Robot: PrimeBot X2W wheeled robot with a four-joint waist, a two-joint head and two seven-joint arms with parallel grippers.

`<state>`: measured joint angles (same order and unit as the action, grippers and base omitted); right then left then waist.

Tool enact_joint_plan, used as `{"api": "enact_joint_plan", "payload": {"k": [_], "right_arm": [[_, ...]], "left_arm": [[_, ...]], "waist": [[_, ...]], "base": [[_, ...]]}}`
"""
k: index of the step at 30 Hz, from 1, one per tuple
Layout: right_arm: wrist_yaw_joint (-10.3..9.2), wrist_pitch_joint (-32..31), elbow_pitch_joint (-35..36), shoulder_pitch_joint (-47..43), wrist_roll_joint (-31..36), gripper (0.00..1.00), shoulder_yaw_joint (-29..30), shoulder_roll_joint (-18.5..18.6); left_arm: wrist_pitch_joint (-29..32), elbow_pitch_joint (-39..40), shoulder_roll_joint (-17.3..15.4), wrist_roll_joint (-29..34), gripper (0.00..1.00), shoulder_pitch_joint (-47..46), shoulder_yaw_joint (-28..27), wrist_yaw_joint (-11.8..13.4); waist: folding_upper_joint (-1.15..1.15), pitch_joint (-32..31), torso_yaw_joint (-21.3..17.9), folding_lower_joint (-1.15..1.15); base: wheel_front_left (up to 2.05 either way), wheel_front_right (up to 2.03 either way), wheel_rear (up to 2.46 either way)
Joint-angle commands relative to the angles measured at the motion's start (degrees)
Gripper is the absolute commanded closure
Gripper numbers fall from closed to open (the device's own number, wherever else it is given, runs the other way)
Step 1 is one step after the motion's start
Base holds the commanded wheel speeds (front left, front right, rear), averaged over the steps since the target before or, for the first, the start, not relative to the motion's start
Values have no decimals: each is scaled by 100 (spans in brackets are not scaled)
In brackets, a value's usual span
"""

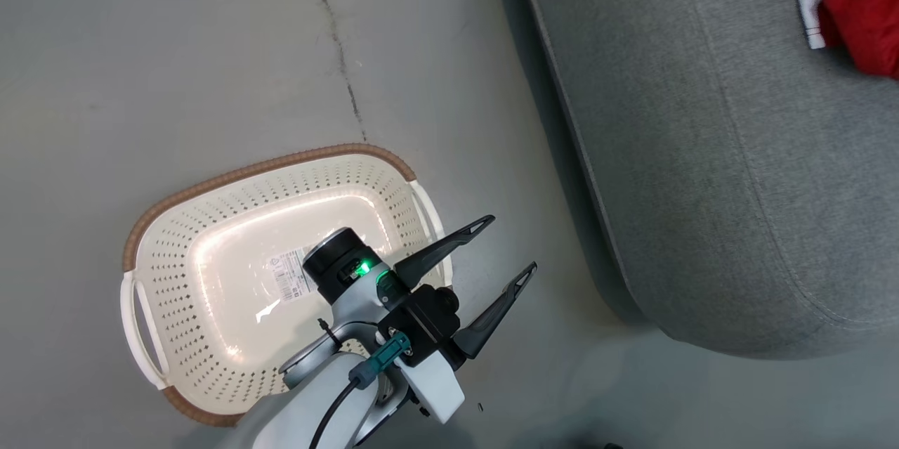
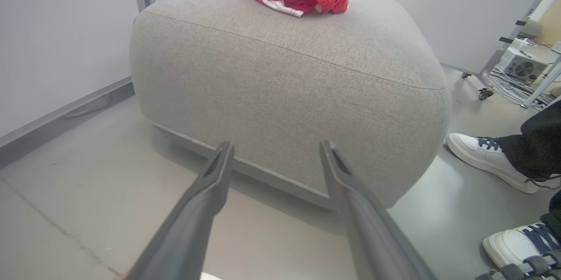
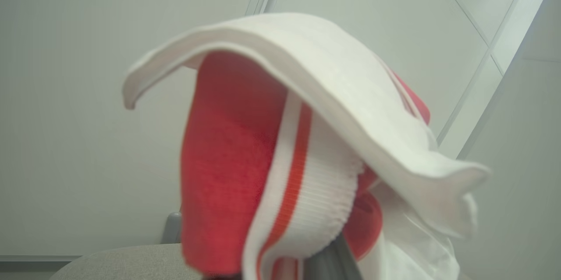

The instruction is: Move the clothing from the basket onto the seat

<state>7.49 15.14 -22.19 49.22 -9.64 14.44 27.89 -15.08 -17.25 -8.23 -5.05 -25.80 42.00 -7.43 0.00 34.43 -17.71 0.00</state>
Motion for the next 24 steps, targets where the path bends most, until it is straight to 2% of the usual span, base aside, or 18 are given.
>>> {"api": "enact_joint_plan", "payload": {"k": [1, 9, 18, 24], "right_arm": [[1, 7, -251, 132, -17, 100, 26, 86], [1, 8, -1623, 494, -135, 100, -106, 116], [1, 8, -3217, 740, -423, 100, -550, 95], [1, 7, -3684, 786, -708, 100, -867, 81]], "left_arm": [[-4, 21, -23, 60, 0, -126, 18, -7], [-4, 69, 43, 113, 0, -321, 39, -7], [-4, 106, 47, 155, 0, -333, -76, -7], [-4, 74, 61, 155, 0, -312, -114, -7]], "waist": [[0, 219, 186, 0], [0, 511, 484, 0], [0, 647, 633, 0], [0, 678, 633, 0]], "base": [[0, 0, 0], [0, 0, 0], [0, 0, 0], [0, 0, 0]]}}
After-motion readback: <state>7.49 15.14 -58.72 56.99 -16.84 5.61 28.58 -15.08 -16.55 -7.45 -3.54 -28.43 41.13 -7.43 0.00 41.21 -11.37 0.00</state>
